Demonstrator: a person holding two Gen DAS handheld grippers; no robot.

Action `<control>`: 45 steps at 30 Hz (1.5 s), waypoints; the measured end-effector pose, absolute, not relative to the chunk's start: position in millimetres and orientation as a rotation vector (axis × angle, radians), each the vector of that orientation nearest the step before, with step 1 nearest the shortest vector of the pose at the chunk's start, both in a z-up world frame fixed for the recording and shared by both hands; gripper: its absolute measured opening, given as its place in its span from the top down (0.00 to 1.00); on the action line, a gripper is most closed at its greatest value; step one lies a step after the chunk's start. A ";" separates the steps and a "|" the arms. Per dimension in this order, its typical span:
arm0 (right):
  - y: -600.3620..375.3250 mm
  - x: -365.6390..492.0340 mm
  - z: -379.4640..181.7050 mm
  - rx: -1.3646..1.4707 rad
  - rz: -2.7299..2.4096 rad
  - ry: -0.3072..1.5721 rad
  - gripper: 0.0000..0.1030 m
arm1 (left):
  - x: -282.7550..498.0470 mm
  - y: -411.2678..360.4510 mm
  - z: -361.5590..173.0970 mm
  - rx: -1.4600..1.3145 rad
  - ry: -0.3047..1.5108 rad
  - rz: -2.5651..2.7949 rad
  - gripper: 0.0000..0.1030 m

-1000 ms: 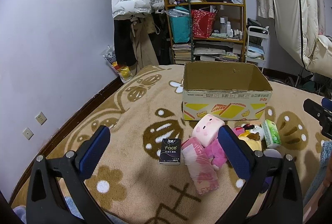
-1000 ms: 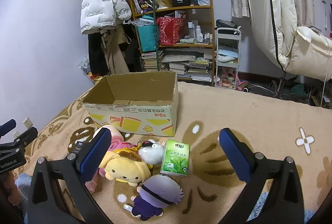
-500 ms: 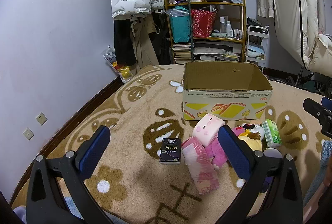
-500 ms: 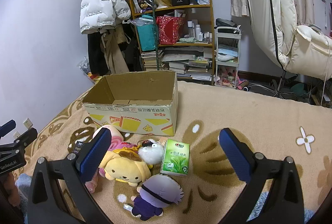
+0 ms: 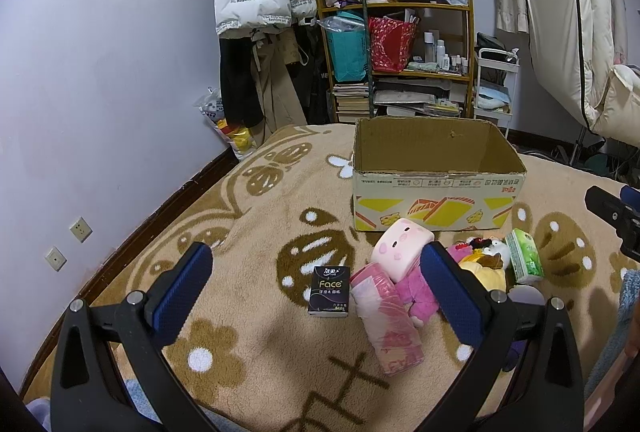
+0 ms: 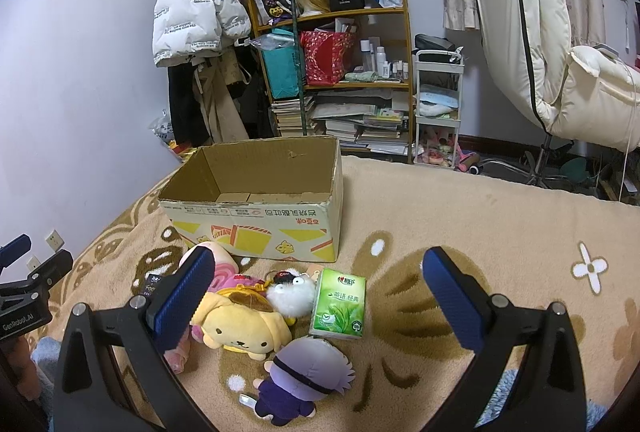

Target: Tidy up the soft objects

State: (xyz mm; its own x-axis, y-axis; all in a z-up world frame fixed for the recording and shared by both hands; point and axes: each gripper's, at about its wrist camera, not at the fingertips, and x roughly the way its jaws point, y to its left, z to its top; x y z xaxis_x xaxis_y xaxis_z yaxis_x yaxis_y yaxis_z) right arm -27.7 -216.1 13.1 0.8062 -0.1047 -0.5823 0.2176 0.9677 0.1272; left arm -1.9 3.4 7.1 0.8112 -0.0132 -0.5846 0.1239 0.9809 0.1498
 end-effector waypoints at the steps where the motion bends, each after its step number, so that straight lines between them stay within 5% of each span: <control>1: -216.1 -27.8 13.1 0.193 -0.173 0.611 0.00 | -1.8 3.6 7.1 0.185 0.622 -0.073 0.00; 45: -218.5 -23.8 4.8 0.227 -0.164 0.635 0.00 | 15.5 0.3 -10.9 0.216 0.715 -0.070 0.00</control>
State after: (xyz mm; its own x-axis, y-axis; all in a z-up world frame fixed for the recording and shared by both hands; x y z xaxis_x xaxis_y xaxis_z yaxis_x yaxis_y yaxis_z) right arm -23.8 -218.5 4.8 0.7935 -0.0817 -0.6031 0.2204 0.9623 0.1596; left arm 15.5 0.3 -10.9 0.7539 0.0102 -0.6570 0.1372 0.9754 0.1725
